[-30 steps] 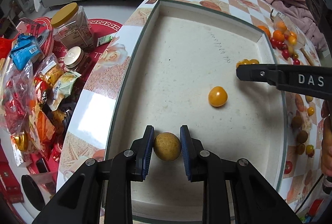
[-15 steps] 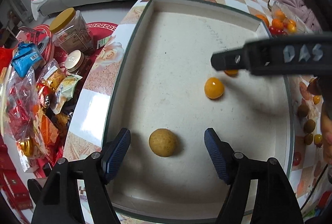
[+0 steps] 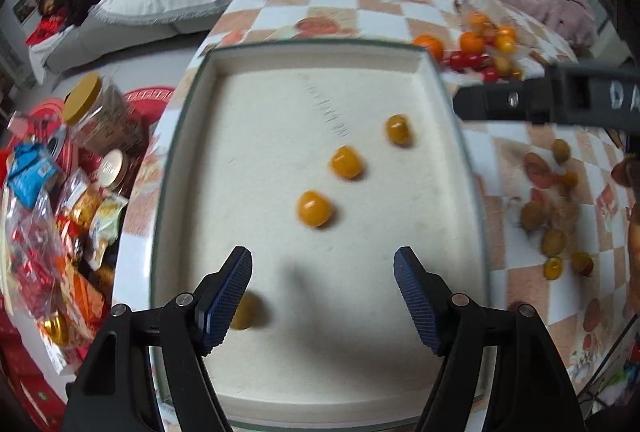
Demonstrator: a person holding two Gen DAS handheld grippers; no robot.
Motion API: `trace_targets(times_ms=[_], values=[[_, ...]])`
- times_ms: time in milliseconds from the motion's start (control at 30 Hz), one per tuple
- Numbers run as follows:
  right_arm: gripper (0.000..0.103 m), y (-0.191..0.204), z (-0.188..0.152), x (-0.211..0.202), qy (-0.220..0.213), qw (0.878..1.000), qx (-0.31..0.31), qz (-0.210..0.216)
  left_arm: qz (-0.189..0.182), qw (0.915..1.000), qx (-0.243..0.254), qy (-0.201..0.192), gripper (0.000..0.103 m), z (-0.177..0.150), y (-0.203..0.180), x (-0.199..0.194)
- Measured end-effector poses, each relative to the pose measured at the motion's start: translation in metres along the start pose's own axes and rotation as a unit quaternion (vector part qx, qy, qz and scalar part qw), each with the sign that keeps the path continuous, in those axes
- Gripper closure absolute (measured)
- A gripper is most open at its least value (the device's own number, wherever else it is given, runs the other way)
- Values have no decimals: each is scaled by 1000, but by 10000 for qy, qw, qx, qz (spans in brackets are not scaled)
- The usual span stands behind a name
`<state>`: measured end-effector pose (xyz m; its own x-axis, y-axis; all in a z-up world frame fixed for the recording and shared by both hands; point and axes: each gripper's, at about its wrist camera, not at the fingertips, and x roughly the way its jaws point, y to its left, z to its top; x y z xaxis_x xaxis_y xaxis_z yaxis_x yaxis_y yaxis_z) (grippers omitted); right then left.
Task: Organize fruits
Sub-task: 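Move both open grippers back over the fruits on the table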
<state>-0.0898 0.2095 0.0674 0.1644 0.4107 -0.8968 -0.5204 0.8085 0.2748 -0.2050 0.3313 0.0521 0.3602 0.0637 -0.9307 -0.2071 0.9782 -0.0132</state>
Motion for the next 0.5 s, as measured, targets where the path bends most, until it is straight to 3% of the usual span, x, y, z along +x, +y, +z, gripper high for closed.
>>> trace_targets(times_ms=[300, 500], values=[[21, -102, -55, -36, 79, 9927, 853, -854, -586, 9937, 926, -228, 28, 23, -77, -10], [21, -135, -77, -41, 159, 9880, 1179, -984, -852, 9866, 1383, -116, 28, 26, -119, 0]])
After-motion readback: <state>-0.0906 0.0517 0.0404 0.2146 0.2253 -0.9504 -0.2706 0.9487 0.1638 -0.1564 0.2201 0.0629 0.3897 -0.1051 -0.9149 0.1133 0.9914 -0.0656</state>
